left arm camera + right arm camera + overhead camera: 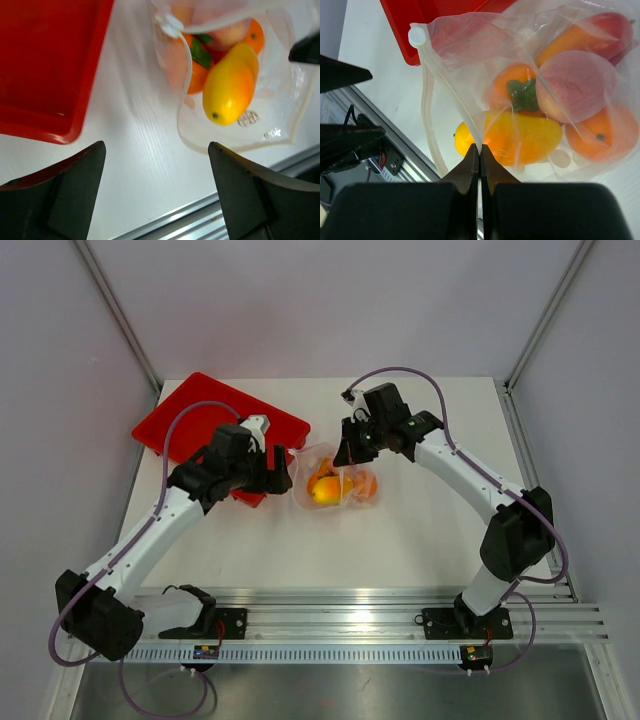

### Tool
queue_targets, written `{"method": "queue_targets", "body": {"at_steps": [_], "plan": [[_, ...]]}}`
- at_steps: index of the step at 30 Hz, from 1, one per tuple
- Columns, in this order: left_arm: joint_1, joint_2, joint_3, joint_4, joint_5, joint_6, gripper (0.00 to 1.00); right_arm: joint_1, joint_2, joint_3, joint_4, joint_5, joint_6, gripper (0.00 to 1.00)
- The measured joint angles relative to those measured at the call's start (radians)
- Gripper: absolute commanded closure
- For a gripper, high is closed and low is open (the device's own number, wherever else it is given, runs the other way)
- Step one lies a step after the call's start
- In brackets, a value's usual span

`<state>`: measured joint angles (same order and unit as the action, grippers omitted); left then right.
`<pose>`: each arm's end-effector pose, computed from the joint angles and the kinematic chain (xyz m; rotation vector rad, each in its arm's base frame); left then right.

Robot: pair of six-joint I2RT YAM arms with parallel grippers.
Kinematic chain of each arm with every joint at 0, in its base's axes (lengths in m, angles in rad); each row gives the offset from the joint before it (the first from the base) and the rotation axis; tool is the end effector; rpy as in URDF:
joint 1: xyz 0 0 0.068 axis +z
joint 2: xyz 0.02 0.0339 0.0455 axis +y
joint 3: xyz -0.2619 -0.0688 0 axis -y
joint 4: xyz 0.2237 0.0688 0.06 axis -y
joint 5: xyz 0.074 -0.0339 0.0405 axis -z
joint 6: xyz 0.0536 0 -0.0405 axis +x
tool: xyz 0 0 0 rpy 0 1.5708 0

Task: Place the food in the zip-top bag and seal the zipper
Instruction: Place the fake fruit in the zipper food storage bag, then adjust the zipper food storage bag at the center of the board.

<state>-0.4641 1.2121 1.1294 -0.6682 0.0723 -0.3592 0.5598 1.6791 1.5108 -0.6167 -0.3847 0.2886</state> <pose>0.2210 -0.1150 0.3131 0.1616 2.3669 -0.4911 0.2998 0.2116 0.3081 -0.5258 2.3948 0.8507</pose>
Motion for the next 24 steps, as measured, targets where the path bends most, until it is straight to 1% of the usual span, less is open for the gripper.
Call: {"method": "queue_targets", "body": {"at_steps": [3,6,7,11,16,20,23,24], "plan": [[-0.02,-0.081,-0.104,0.021,0.042,-0.024,0.16,0.0,0.0,0.008,-0.016,-0.001,-0.024,0.98],[-0.021,-0.12,-0.134,0.039,0.069,-0.041,0.18,0.0,0.0,0.021,-0.022,0.0,-0.04,0.99],[-0.021,-0.122,-0.134,0.051,0.078,-0.044,0.2,0.0,0.0,0.025,-0.025,0.001,-0.043,0.99],[-0.028,-0.108,-0.163,0.137,0.11,-0.053,0.27,0.0,0.0,0.032,-0.035,0.002,-0.049,0.99],[-0.034,-0.067,-0.242,0.222,0.158,-0.06,0.28,0.0,0.0,0.032,-0.036,0.002,-0.048,0.99],[-0.035,-0.031,-0.257,0.257,0.167,-0.062,0.3,0.0,0.0,0.032,-0.037,0.006,-0.046,0.98],[-0.035,-0.011,-0.253,0.302,0.178,-0.064,0.35,0.0,0.0,0.032,-0.037,0.008,-0.045,0.98],[-0.035,0.002,-0.248,0.312,0.183,-0.065,0.4,0.0,0.0,0.032,-0.037,0.008,-0.044,0.98]]}}
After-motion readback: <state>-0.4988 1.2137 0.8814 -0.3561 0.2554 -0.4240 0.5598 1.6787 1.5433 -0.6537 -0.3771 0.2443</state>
